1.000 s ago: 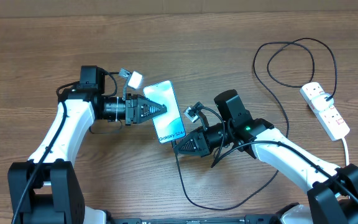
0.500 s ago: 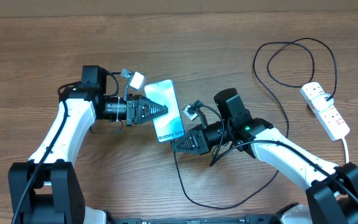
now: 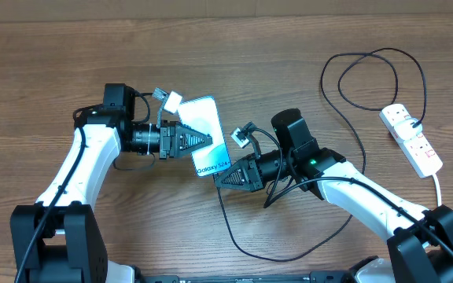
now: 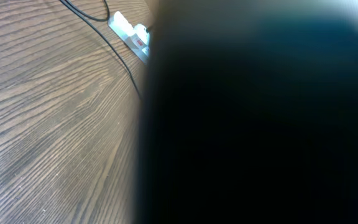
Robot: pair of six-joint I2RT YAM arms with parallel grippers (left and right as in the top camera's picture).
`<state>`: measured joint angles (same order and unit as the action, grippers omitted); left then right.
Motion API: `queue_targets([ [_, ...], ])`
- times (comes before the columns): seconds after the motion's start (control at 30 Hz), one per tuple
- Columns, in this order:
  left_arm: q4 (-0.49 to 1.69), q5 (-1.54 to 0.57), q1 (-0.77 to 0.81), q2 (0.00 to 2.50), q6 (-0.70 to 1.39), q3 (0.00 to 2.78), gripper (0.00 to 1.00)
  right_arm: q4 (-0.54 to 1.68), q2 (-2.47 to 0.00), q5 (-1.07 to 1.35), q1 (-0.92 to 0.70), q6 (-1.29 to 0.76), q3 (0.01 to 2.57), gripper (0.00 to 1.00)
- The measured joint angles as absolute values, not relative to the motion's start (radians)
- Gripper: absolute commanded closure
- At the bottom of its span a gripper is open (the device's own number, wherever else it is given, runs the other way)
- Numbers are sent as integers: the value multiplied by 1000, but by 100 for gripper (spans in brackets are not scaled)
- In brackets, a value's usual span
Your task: Plug charger to phone and switch on socket
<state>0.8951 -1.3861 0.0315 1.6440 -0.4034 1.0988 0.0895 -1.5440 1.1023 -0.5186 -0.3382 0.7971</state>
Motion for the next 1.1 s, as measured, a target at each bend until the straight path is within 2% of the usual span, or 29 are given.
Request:
queue_targets([
  [0.67, 917, -1391, 38, 1644, -403, 1100, 96, 76, -1544, 1126, -517, -381, 797, 96],
  [0.97, 961, -1363, 120, 1646, -399, 1065, 96, 78, -1540, 1091, -492, -390, 841, 62],
  [1.1, 964, -1351, 123, 1646, -399, 1065, 96, 102, -1540, 1069, -490, -397, 844, 44],
])
